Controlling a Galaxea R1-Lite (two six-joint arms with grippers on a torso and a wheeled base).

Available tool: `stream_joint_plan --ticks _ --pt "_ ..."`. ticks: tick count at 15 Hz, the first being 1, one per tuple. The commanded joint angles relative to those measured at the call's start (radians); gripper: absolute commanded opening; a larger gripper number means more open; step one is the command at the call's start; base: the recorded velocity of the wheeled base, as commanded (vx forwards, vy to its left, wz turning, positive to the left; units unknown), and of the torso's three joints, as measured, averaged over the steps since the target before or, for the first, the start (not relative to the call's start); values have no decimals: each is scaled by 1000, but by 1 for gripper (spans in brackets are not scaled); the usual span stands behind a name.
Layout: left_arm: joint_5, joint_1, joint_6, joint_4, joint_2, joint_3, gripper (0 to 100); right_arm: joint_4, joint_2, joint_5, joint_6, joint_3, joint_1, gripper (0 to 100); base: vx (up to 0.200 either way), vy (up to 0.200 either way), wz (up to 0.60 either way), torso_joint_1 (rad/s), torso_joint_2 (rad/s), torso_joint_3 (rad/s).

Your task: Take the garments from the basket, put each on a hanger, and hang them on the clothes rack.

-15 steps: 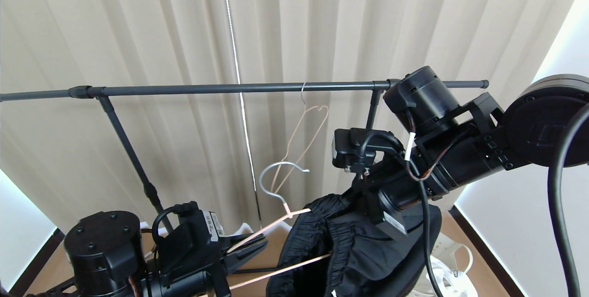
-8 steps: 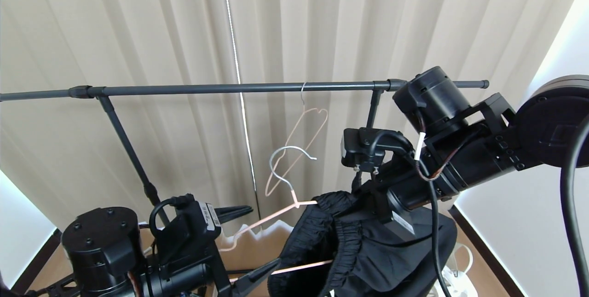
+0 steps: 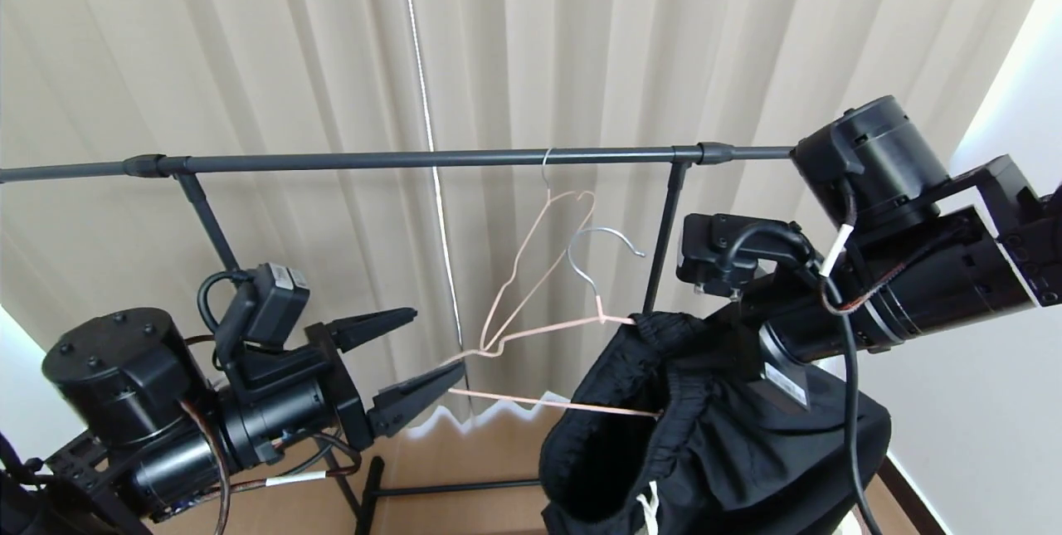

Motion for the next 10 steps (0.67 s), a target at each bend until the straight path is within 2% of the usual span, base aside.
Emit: stream_joint_plan --ticks 1,2,4,5,6,7,8,10 --pt "-24 70 -24 36 23 -40 100 -30 -23 -35 1 15 -3 0 0 0 0 0 0 0" --pt "-24 79 -26 115 25 -77 100 -151 -21 -121 16 61 0 0 0 0 0 0 0 0" --pt "-18 68 -21 278 -6 -129 100 -308 -32 -181 44 138 25 0 0 0 0 0 0 0" --pt "-11 61 -20 330 -23 -144 100 -342 -35 -190 56 155 31 0 0 0 0 0 0 0" --pt "65 27 -6 546 -84 -209 100 -437 -40 -224 96 198 49 0 0 0 0 0 0 0" --pt "114 8 5 622 -103 -233 100 -461 -38 -239 107 207 56 0 0 0 0 0 0 0" --pt "236 -41 32 740 -113 -275 100 -500 -38 -254 145 213 60 0 0 0 0 0 0 0" --pt "381 -125 45 776 -107 -285 100 -540 -40 -256 208 210 77 0 0 0 0 0 0 0"
